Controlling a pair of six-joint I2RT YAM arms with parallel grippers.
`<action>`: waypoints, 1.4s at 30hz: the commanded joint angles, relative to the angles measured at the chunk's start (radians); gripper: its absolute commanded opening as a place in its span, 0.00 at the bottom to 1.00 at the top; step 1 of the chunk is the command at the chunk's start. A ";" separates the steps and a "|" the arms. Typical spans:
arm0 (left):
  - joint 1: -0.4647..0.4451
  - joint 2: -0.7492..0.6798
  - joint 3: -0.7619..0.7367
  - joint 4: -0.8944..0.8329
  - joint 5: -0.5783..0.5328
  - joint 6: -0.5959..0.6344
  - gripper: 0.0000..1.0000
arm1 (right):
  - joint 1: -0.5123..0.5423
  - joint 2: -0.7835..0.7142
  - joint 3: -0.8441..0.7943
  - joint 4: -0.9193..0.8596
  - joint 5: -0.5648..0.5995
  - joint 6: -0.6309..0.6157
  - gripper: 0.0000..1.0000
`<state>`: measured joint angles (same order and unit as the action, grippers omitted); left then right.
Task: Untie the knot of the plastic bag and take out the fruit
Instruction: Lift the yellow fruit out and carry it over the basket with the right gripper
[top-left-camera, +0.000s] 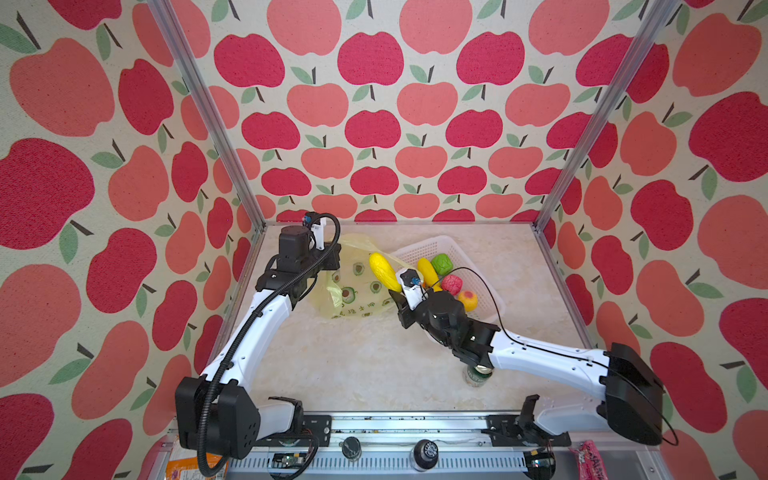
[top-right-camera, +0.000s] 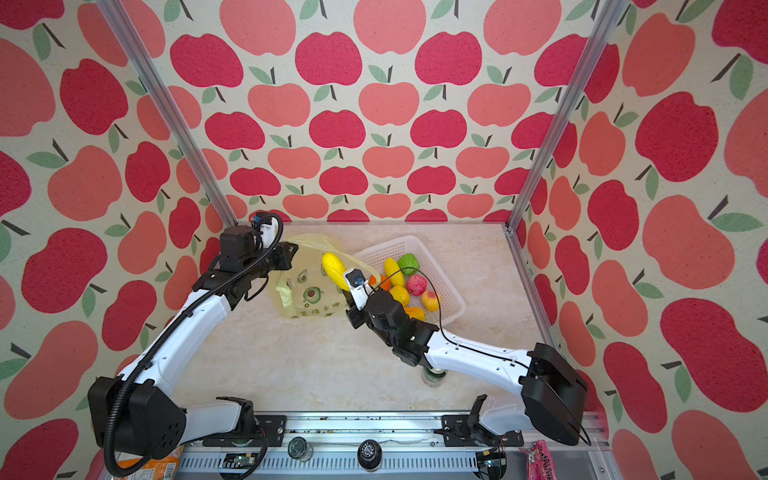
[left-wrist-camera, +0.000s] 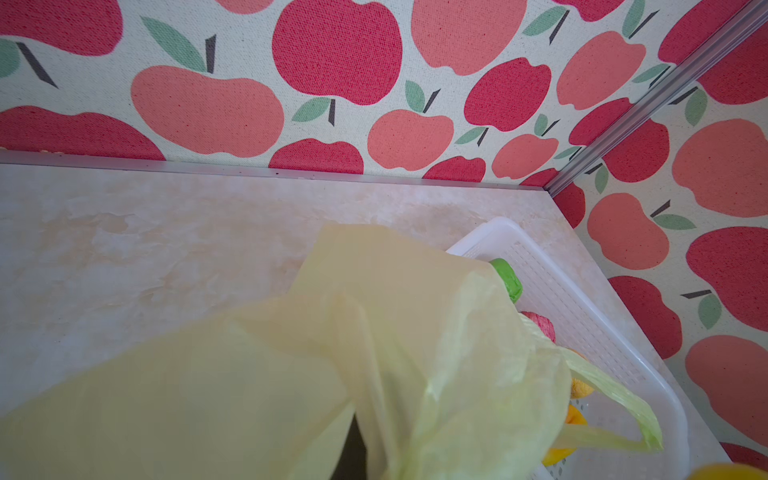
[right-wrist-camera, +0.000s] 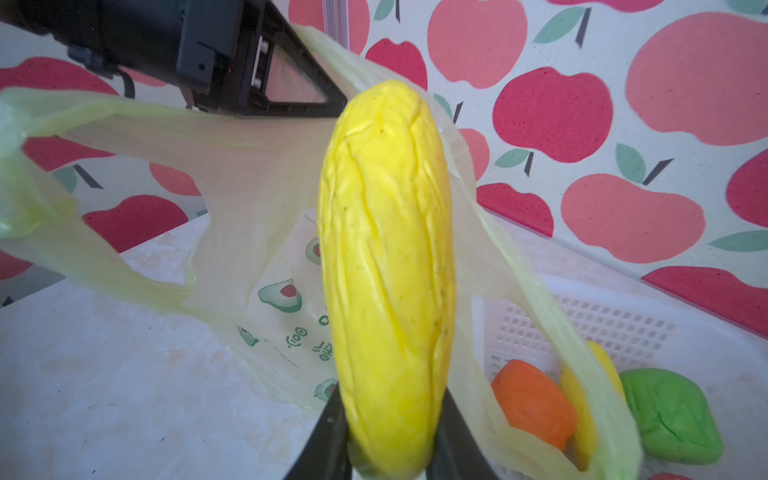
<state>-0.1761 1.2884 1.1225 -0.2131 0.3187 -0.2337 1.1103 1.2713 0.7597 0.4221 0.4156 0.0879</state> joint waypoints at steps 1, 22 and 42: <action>0.005 -0.022 -0.011 0.003 0.000 0.011 0.00 | -0.004 -0.121 -0.154 0.195 0.153 -0.021 0.24; 0.004 -0.021 -0.012 0.003 0.001 0.008 0.00 | -0.337 -0.124 -0.248 -0.129 0.105 0.425 0.18; 0.006 -0.012 -0.007 0.003 0.000 0.011 0.00 | -0.436 0.031 -0.154 -0.324 0.121 0.580 0.16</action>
<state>-0.1761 1.2823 1.1160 -0.2123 0.3199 -0.2337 0.6838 1.2907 0.5724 0.1490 0.5022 0.6277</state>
